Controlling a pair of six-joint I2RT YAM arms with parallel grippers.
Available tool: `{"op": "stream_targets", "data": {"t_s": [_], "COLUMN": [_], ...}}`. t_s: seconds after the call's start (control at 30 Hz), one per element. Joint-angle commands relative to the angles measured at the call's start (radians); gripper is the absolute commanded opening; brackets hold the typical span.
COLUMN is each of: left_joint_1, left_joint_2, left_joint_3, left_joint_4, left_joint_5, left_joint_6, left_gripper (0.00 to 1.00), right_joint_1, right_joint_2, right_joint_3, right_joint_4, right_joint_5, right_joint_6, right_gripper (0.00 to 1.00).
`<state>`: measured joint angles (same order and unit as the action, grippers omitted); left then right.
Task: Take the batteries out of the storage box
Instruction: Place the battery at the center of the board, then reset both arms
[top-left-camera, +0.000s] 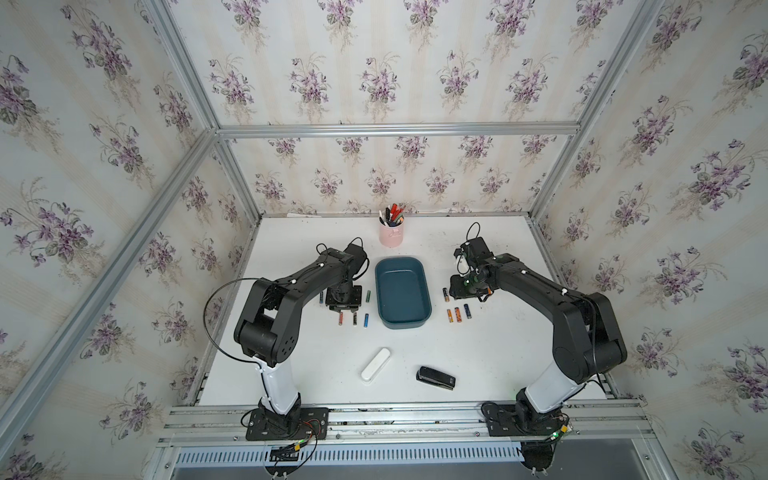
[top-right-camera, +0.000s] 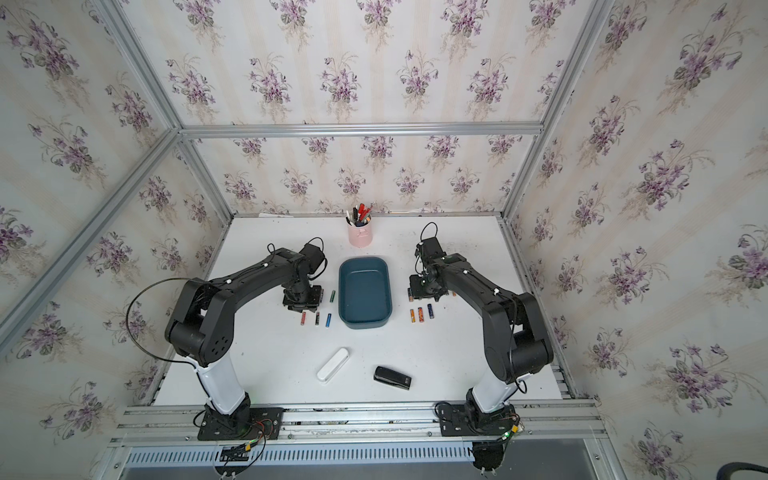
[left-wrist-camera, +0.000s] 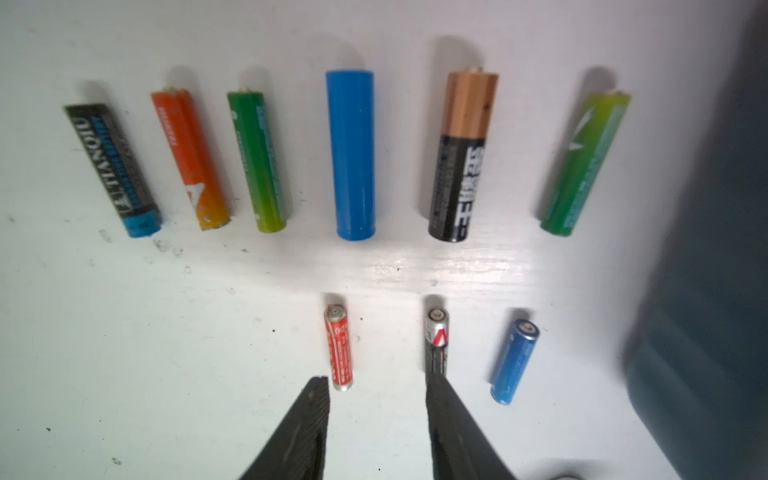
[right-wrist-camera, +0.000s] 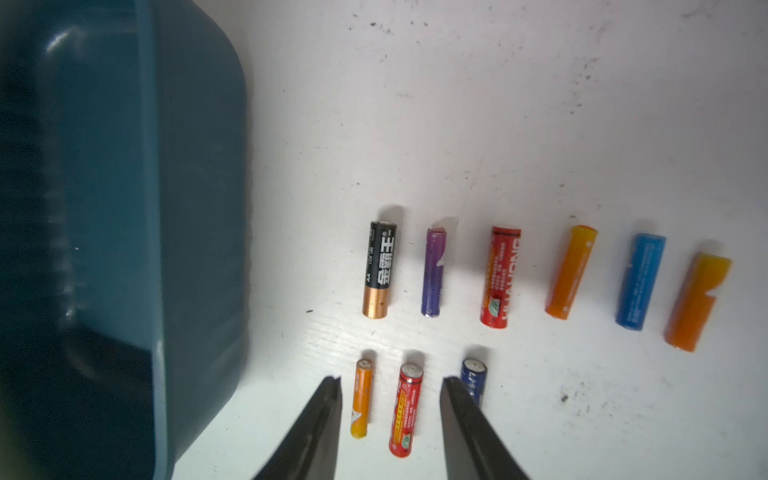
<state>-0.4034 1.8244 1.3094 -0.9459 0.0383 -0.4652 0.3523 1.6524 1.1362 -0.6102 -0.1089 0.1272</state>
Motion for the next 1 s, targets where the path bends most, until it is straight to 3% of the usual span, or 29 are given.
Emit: {"op": "stream_targets", "data": {"t_s": [0.0,0.07,0.13,0.23,0.33,0.5,0.57,0.63,0.7,0.77,0.83,0.93,0.97], "left_joint_1": [0.005,0.01,0.014,0.024,0.053,0.19,0.247,0.273,0.279,0.304,0.339,0.342,0.342], "left_joint_2": [-0.066,-0.112,-0.148,-0.201,-0.276,-0.533,-0.67,-0.789,-0.882,-0.907,-0.881,-0.784,-0.744], "left_joint_3": [0.018,0.029,0.043,0.045,-0.017,-0.267,-0.406,-0.557,-0.721,-0.783,-0.812,-0.849,-0.86], "left_joint_4": [-0.011,0.013,0.032,0.064,0.146,0.39,0.544,0.756,0.974,1.035,1.09,1.212,1.259], "left_joint_5": [0.004,-0.029,-0.05,-0.098,-0.16,-0.25,-0.267,-0.239,-0.331,-0.418,-0.358,-0.302,-0.294], "left_joint_6": [0.047,0.067,0.098,0.14,0.176,0.195,0.219,0.337,0.385,0.332,0.322,0.384,0.394], "left_gripper": [0.53,0.69,0.73,1.0,1.0,1.0,1.0,1.0,1.0,1.0,1.0,1.0,1.0], "right_joint_1": [0.001,0.0,0.001,0.0,0.0,-0.003,-0.004,-0.011,-0.044,-0.079,-0.095,-0.107,-0.126], "right_joint_2": [-0.029,-0.039,-0.047,-0.065,-0.075,-0.098,-0.13,-0.178,-0.24,-0.293,-0.347,-0.432,-0.454], "right_joint_3": [0.013,0.028,0.049,0.062,0.074,0.058,0.045,-0.005,-0.093,-0.21,-0.327,-0.468,-0.506], "right_joint_4": [0.0,0.0,-0.005,0.005,0.009,0.072,0.123,0.211,0.34,0.489,0.622,0.738,0.776], "right_joint_5": [0.01,-0.007,0.002,0.012,0.05,0.133,0.226,0.301,0.312,0.291,0.319,0.508,0.516], "right_joint_6": [-0.012,-0.026,-0.019,-0.001,0.051,0.115,0.127,0.126,0.128,0.122,0.107,0.137,0.134], "right_gripper": [0.52,0.59,0.66,0.76,1.0,1.0,1.0,1.0,1.0,1.0,1.0,1.0,1.0]}}
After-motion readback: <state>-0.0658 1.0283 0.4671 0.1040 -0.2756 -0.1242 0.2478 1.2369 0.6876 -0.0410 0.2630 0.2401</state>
